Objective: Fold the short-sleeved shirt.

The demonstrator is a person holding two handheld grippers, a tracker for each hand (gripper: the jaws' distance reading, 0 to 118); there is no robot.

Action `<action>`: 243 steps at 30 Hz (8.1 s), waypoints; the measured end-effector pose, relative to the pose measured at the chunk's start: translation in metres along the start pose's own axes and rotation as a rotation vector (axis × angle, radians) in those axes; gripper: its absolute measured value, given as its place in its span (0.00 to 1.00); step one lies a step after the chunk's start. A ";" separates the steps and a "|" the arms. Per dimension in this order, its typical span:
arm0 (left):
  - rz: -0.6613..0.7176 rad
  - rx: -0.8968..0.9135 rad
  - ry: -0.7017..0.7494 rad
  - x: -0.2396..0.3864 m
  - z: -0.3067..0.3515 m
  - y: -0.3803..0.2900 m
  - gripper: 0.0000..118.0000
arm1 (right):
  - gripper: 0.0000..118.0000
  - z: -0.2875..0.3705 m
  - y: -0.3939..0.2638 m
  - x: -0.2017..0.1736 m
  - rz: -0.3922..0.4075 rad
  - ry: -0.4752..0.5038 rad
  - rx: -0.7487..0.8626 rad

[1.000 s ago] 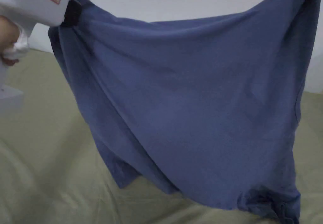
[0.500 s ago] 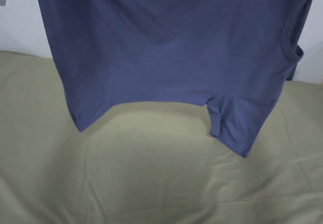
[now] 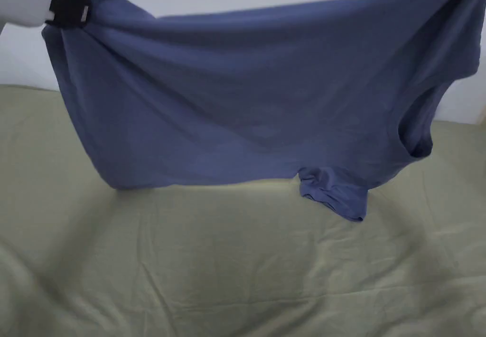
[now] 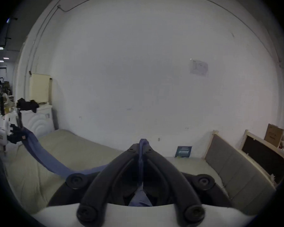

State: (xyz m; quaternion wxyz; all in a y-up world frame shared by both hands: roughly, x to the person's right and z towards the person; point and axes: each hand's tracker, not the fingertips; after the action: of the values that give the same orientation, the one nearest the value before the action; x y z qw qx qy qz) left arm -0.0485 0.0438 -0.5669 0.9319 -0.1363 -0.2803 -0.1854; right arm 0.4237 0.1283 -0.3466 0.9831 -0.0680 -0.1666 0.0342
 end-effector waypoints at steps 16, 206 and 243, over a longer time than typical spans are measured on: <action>0.127 -0.111 -0.162 0.028 0.140 -0.168 0.04 | 0.04 0.170 -0.154 -0.036 -0.115 0.167 -0.220; 0.649 -0.499 -0.025 0.115 0.042 -0.359 0.03 | 0.79 0.104 -0.430 -0.035 -0.372 -0.092 -0.734; 0.794 -0.643 -0.134 0.097 0.199 -0.365 0.03 | 0.11 0.286 -0.400 -0.042 -0.625 -0.147 -0.824</action>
State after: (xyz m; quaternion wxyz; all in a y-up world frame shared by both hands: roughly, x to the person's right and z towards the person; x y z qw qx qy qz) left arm -0.2213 -0.2376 -0.2955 0.8215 -0.5235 -0.1948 0.1149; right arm 0.3071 -0.2355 -0.0346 0.8237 -0.3938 -0.2470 -0.3248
